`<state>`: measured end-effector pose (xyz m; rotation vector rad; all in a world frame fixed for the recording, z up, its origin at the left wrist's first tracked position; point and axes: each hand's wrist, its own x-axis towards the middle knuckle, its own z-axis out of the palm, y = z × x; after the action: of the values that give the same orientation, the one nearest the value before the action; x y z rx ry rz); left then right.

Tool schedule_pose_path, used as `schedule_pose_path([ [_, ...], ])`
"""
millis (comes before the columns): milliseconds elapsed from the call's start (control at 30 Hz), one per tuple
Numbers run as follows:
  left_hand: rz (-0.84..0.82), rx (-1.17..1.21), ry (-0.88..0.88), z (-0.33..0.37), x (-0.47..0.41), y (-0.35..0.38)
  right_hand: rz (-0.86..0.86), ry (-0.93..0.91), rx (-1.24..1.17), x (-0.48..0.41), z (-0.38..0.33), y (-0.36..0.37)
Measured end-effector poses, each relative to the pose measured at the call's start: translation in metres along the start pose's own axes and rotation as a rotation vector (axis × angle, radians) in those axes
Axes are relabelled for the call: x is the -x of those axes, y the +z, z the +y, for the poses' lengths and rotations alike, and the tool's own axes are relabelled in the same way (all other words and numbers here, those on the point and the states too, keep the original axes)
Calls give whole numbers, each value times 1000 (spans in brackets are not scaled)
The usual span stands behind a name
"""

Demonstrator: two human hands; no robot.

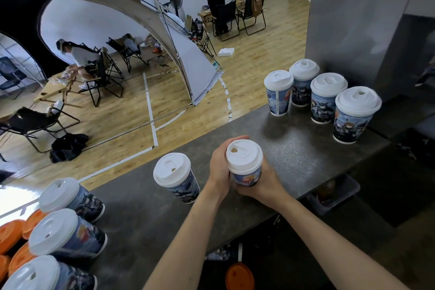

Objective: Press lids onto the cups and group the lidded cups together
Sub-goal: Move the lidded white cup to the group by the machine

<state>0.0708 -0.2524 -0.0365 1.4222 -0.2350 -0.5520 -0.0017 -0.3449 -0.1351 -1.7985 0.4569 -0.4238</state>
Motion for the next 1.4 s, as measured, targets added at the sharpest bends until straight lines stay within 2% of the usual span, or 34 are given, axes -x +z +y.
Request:
schedule_pose_path([
  [133,191,-8,114,-6,5,6,58,-4,-46,4,-2,1],
  [233,311,55,133,-10,15,16,70,-4,-58,6,-1,1],
  [300,295,62,115,-8,14,16,66,-8,-27,5,-1,2],
  [433,29,31,-46,1,2,2,14,2,31,-1,3,3],
  [467,5,6,-47,2,1,0,4,1,36,-2,4,3],
  [533,43,-25,-22,4,3,-1,-4,1,47,-2,3,3],
  [767,278,86,84,-3,17,16,83,14,-45,5,-2,2],
  [867,227,102,24,2,11,14,80,24,-1,5,-1,2],
  [1000,15,29,-102,12,3,3,50,12,34,3,-1,2],
  [1067,39,30,-75,11,3,2,51,-5,28,3,-1,3],
  [1267,280,75,71,4,16,16,105,-8,-53,6,-3,2],
  [1400,198,24,35,10,13,13,93,8,-4,5,-1,3],
])
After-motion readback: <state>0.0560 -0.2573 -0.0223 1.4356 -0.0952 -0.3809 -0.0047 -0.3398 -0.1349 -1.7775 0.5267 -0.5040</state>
